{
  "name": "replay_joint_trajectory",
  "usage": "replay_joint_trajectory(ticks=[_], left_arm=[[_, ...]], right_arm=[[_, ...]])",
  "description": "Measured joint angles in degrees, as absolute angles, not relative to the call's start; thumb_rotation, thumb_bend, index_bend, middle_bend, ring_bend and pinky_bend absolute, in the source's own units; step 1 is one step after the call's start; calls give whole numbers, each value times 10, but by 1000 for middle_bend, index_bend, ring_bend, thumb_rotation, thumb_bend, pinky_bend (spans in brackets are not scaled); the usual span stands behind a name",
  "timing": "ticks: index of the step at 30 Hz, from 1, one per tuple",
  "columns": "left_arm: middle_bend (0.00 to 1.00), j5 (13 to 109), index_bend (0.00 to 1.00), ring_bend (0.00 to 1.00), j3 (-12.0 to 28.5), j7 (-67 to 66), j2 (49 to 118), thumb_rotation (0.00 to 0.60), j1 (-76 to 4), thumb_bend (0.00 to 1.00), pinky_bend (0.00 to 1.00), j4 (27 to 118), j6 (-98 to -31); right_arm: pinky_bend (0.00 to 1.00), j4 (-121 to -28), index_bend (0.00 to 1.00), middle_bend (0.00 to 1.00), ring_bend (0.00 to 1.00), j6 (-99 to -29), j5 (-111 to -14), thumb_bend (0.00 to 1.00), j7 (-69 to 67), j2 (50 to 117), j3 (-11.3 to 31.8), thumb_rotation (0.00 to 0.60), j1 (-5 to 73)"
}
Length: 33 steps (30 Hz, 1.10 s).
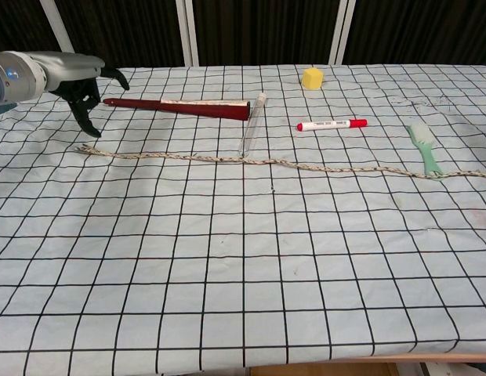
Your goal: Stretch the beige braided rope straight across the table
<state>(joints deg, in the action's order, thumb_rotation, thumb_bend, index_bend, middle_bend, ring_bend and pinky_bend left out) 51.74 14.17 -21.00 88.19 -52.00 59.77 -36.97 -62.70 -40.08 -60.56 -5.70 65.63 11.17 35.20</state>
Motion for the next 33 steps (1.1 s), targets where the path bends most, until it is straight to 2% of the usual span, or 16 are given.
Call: replay_joint_trajectory(ticks=[1, 3, 5, 8, 12, 15, 18, 24, 27, 33], left_arm=[[562, 517, 175, 503, 143, -215, 869, 600, -516, 37, 642, 626, -382], [447, 516, 176, 369, 144, -230, 836, 600, -504, 37, 464, 701, -417], [327, 517, 177, 237, 141, -248, 805, 600, -489, 34, 302, 772, -457], [237, 525, 176, 135, 132, -279, 752, 600, -453, 26, 184, 895, -546], [193, 566, 176, 95, 103, -300, 688, 600, -373, 18, 127, 1034, -701], [169, 632, 176, 59, 63, -293, 651, 600, -298, 17, 78, 1077, -803], [135, 710, 172, 23, 14, -263, 625, 600, -223, 15, 29, 1085, -873], [56, 788, 144, 0, -57, -151, 611, 600, -112, 0, 0, 1040, -939], [56, 801, 136, 0, -75, -106, 612, 600, -86, 0, 0, 1018, -948], [58, 835, 135, 0, -85, -98, 613, 600, -67, 0, 0, 1002, -958]], right_arm=[[411, -643, 52, 362, 503, -424, -604, 53, -56, 651, 116, 600, 345], [319, -688, 56, 286, 430, -479, -602, 56, -51, 639, 123, 600, 327], [297, -734, 60, 241, 393, -527, -605, 58, -42, 630, 125, 600, 308], [278, -817, 77, 218, 373, -611, -620, 57, -19, 616, 121, 600, 272], [264, -917, 91, 216, 372, -729, -674, 58, 21, 609, 97, 600, 216], [260, -948, 94, 206, 369, -791, -737, 58, 47, 611, 68, 600, 180], [259, -960, 96, 189, 340, -838, -799, 61, 62, 620, 35, 600, 144], [259, -953, 105, 175, 298, -894, -862, 69, 70, 649, -12, 600, 87], [259, -938, 108, 170, 299, -896, -867, 70, 66, 654, -20, 600, 79], [259, -931, 122, 162, 299, -893, -861, 71, 56, 656, -13, 600, 73]])
